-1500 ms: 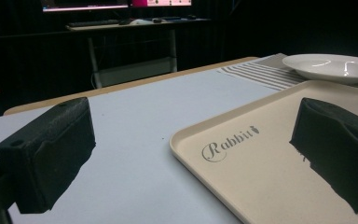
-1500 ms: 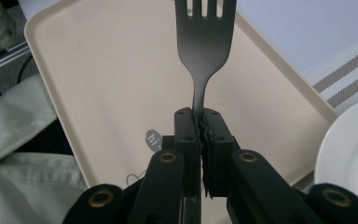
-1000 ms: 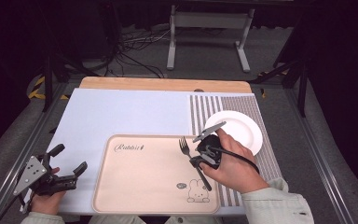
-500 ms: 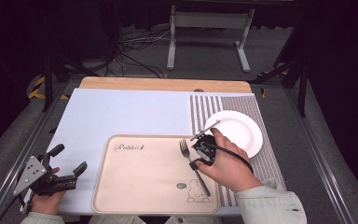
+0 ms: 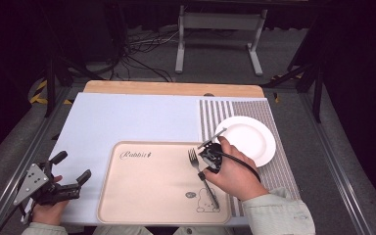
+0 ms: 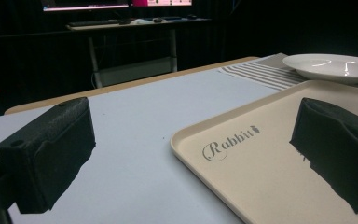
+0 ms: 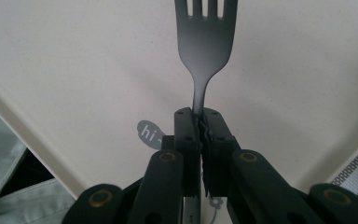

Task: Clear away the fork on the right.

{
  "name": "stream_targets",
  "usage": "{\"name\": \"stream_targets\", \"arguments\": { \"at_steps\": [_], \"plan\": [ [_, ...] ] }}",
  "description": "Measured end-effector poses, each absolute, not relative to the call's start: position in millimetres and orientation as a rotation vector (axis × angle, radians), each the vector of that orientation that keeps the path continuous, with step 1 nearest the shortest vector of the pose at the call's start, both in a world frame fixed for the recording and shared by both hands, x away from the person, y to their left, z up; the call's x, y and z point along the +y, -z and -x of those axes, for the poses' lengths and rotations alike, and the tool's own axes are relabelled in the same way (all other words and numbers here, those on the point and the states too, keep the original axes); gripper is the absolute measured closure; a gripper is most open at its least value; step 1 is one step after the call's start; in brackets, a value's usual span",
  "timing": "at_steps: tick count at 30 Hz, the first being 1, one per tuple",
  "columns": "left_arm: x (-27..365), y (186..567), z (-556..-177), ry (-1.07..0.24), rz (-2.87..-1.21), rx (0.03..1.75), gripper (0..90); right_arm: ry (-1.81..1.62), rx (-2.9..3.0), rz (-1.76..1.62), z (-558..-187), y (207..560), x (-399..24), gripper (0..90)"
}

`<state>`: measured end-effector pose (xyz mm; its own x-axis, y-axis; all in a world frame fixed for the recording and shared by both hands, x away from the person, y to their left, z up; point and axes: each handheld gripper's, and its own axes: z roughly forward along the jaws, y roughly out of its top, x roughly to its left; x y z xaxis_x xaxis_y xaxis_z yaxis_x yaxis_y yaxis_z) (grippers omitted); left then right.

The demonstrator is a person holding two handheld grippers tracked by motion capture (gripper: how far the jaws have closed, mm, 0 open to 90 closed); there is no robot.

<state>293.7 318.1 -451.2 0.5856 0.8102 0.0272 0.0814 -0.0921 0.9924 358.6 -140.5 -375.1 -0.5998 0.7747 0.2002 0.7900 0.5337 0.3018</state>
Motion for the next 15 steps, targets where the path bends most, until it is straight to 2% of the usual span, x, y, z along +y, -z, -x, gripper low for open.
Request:
{"name": "stream_targets", "arguments": {
  "at_steps": [15],
  "plan": [
    [318, 451, -294, -0.723, -1.567, 0.774, 0.3, 0.605, -2.702, 1.400, -365, 392, -140, 86.1]
  ]
}}
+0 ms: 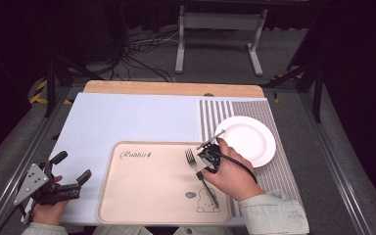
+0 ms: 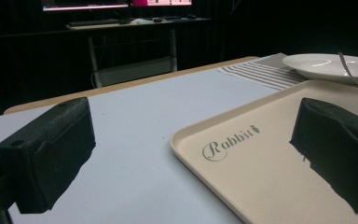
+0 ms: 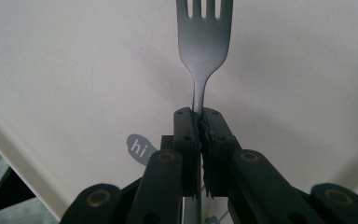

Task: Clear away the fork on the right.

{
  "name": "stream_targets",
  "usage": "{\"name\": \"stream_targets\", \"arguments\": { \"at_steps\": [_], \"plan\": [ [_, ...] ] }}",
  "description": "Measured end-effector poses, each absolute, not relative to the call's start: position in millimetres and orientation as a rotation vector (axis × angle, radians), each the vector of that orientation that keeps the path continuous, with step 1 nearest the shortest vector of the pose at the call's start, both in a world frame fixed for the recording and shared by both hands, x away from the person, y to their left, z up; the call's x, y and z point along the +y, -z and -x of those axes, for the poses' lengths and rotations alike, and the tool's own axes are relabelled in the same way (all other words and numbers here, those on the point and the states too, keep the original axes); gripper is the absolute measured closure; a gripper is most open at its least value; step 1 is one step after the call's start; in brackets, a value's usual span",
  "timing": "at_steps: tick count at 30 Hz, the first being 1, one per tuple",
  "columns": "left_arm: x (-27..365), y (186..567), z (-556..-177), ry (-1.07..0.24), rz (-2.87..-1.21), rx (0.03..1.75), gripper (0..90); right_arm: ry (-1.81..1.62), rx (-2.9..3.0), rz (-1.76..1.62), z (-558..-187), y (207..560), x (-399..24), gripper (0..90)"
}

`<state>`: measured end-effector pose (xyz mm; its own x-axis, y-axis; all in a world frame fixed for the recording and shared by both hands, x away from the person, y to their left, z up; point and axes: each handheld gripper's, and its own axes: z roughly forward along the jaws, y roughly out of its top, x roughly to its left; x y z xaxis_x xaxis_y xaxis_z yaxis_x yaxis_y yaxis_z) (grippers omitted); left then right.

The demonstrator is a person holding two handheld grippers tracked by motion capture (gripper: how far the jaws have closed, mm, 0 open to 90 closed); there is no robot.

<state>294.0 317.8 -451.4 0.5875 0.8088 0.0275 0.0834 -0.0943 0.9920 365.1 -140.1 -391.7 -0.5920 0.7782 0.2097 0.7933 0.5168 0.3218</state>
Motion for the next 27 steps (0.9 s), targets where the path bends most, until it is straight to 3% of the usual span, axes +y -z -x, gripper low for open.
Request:
{"name": "stream_targets", "arguments": {
  "at_steps": [27],
  "plan": [
    [318, 452, -294, -0.722, -1.567, 0.774, 0.3, 0.533, -2.645, 1.447, -373, 417, -138, 85.9]
  ]
}}
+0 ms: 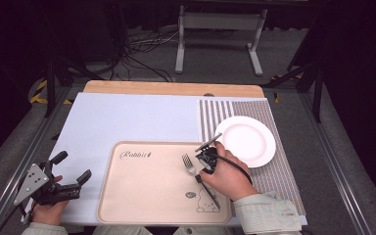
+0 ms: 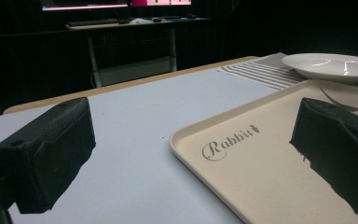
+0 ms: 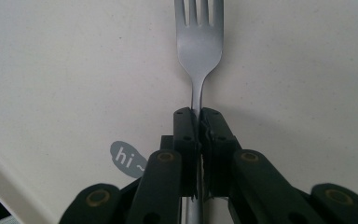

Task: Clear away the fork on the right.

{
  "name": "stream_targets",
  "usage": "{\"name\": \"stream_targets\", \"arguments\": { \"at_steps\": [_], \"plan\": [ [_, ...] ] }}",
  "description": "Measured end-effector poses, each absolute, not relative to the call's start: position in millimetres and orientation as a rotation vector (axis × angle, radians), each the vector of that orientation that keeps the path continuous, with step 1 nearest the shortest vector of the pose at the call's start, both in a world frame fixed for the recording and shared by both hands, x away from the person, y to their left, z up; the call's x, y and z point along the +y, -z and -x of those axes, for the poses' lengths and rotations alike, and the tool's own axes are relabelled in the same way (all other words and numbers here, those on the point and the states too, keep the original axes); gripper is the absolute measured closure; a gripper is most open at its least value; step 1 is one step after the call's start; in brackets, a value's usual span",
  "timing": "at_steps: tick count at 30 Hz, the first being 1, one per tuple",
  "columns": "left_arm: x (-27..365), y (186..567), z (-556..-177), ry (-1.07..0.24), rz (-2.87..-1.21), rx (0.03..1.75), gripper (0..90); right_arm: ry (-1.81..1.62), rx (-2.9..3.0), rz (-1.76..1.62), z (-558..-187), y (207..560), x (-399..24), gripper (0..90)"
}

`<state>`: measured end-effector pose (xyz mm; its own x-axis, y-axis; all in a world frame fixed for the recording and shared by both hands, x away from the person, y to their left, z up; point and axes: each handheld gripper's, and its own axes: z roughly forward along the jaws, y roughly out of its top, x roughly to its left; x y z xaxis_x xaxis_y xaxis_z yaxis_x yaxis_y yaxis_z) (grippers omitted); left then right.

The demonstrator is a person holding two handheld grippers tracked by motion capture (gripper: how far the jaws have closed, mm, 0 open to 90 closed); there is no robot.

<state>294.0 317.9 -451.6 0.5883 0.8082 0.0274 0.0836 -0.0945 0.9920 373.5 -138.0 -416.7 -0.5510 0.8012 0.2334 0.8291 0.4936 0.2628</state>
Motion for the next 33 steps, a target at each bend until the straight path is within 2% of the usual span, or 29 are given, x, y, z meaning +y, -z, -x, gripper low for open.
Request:
{"name": "stream_targets", "arguments": {
  "at_steps": [12, 21, 22, 26, 28, 31, 33],
  "plan": [
    [317, 452, -294, -0.720, -1.568, 0.774, 0.3, 0.505, -2.636, 1.467, -373, 420, -138, 83.7],
    [317, 452, -295, -0.719, -1.567, 0.773, 0.3, 0.705, -2.785, 1.281, -371, 410, -134, 52.5],
    [317, 452, -295, -0.718, -1.566, 0.774, 0.3, 0.758, -2.838, 1.216, -370, 410, -132, 47.4],
    [317, 452, -295, -0.719, -1.568, 0.773, 0.3, 0.886, -3.001, 0.920, -369, 412, -127, 36.6],
    [317, 452, -295, -0.720, -1.570, 0.773, 0.3, 0.925, -3.034, 0.806, -369, 414, -125, 40.0],
    [317, 452, -295, -0.721, -1.569, 0.773, 0.3, 0.937, -3.053, 0.732, -368, 416, -124, 53.8],
    [317, 452, -295, -0.721, -1.568, 0.774, 0.3, 0.954, -3.054, 0.712, -367, 418, -124, 60.0]
  ]
}}
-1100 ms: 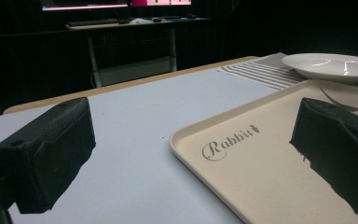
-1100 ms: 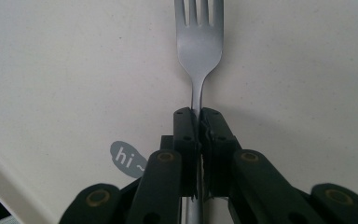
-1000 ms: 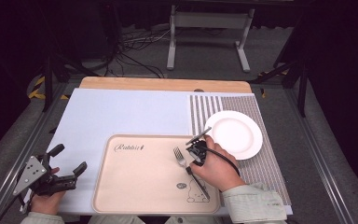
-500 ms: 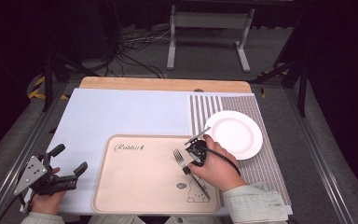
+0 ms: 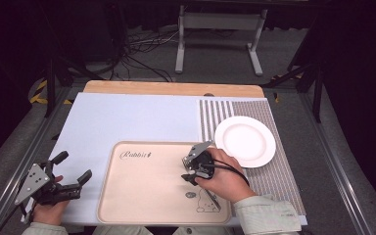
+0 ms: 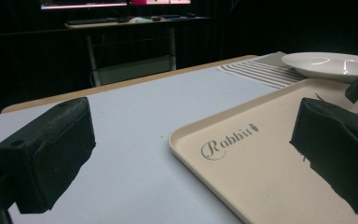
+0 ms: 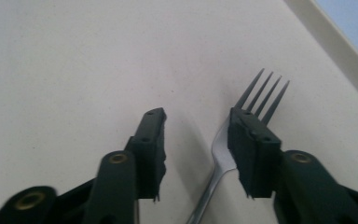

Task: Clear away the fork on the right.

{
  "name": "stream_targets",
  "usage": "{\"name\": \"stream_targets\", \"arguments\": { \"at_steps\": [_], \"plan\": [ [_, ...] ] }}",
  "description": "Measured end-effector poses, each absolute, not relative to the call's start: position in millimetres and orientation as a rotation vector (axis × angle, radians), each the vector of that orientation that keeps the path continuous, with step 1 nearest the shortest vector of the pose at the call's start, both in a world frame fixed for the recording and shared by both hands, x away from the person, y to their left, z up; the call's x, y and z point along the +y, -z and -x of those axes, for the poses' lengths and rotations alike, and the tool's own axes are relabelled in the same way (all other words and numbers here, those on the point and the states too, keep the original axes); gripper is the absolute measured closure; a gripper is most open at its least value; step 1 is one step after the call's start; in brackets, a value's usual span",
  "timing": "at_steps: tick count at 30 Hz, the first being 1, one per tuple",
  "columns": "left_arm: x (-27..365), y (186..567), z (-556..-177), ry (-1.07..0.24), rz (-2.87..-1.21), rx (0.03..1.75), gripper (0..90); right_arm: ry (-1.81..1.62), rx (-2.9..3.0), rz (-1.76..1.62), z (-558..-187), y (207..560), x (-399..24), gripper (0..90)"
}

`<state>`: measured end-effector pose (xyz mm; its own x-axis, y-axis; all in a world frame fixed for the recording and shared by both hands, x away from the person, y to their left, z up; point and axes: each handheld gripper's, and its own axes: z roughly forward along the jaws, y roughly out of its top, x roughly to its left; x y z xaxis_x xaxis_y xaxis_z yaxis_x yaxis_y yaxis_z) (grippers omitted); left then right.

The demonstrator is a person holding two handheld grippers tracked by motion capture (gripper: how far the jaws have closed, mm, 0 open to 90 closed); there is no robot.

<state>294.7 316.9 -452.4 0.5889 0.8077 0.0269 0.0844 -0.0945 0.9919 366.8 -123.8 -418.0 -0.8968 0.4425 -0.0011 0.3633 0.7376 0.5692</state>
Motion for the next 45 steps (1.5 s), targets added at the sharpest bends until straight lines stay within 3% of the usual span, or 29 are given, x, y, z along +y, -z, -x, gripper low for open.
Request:
{"name": "stream_targets", "arguments": {
  "at_steps": [2, 4, 7, 13, 45],
  "plan": [
    [317, 452, -295, -0.720, -1.569, 0.773, 0.3, -0.900, 2.803, -0.651, -366, 421, -123, 62.8],
    [317, 452, -295, -0.720, -1.569, 0.772, 0.3, -0.886, 2.805, -0.637, -365, 423, -123, 72.5],
    [317, 452, -295, -0.720, -1.566, 0.774, 0.3, -0.877, 2.804, -0.624, -365, 425, -123, 79.7],
    [317, 452, -294, -0.719, -1.569, 0.773, 0.3, -0.831, 2.824, -0.606, -366, 429, -123, 90.0],
    [317, 452, -294, -0.720, -1.569, 0.771, 0.3, -0.739, 2.757, -0.756, -375, 432, -143, 90.0]
  ]
}}
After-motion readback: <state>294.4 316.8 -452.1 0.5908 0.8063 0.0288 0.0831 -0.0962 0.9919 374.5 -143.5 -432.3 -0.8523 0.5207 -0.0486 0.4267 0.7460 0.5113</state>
